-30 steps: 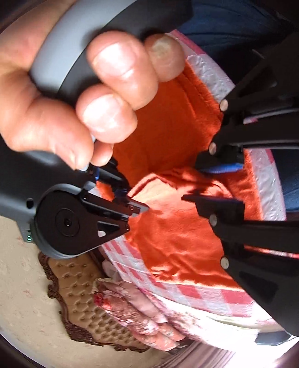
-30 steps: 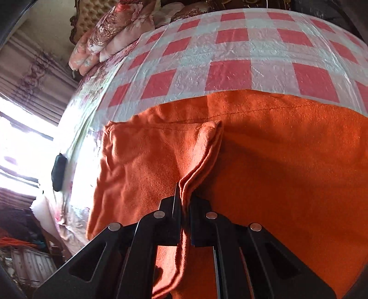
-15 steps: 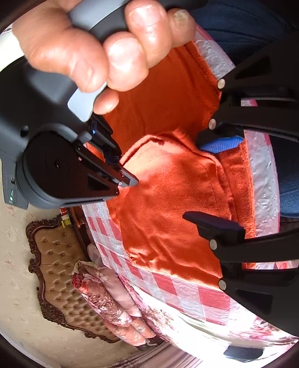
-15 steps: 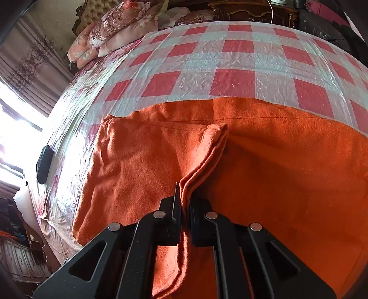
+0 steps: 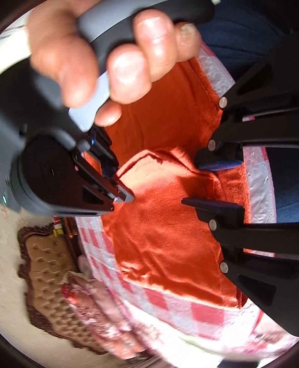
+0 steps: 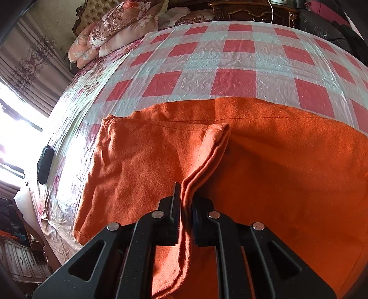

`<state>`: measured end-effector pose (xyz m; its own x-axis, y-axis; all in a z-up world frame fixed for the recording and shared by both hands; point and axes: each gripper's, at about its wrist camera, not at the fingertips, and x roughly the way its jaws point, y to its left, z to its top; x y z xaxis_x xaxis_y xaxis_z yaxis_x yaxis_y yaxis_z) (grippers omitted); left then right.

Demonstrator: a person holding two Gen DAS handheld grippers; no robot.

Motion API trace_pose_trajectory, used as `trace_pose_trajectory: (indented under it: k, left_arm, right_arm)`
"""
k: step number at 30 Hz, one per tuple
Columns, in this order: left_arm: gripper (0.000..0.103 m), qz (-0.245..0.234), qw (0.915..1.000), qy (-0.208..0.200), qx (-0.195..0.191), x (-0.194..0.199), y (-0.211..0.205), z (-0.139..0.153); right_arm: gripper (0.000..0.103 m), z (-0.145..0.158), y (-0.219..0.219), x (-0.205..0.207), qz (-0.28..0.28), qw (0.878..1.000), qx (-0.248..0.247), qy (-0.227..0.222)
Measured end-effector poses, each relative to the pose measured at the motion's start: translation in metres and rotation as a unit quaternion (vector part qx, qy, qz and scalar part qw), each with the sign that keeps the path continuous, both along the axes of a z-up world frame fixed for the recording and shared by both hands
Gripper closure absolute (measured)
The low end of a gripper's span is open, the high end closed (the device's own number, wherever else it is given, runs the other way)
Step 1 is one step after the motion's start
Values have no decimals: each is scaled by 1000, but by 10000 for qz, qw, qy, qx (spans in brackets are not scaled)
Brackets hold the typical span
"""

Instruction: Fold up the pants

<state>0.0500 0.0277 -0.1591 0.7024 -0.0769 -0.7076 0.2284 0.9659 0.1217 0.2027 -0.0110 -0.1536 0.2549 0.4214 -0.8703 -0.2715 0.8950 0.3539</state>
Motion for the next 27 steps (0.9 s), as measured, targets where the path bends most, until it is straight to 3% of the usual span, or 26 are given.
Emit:
trace_pose_trajectory:
  k: [2,3,4,5,8,11,13,20,24,27]
  left_arm:
    - [81,11,9999,47,-105,0,3,1]
    - [81,-11,10000,38,-72,0,2,1]
    - [81,-9,10000,37,-76,-1,3,1]
    - [81,12,9999,42,-114,-1,3,0]
    - [83,30,9999,28,-164,-3,4,1]
    - [95,47,9995,10,-307,-4,9,3]
    - [98,-19,9993,3,-363,-5,10,4]
    - [100,-24,9984,-204,-531,-9,17,21]
    - [100,-1,9976,-337,-605,-9,22,32]
    - [100,-3,9972,-396,-638,-9,24,36]
  right_arm:
    - [57,1,0,1,69,9998,200,70]
    - [47,2,2,0,141,9995,268,71]
    - [26,4,5,-1,177,9996,220,32]
    - [19,6,8,-3,218,9996,165,-30]
    - [15,8,13,-5,285,9995,142,-70]
    - [15,9,6,-1,158,9990,427,31]
    - [15,11,-1,2,53,9980,613,115]
    - [14,11,-25,15,-335,9902,1233,559]
    - [14,16,-22,24,-193,9914,1150,596]
    - [14,9,-15,32,-234,9891,1112,931]
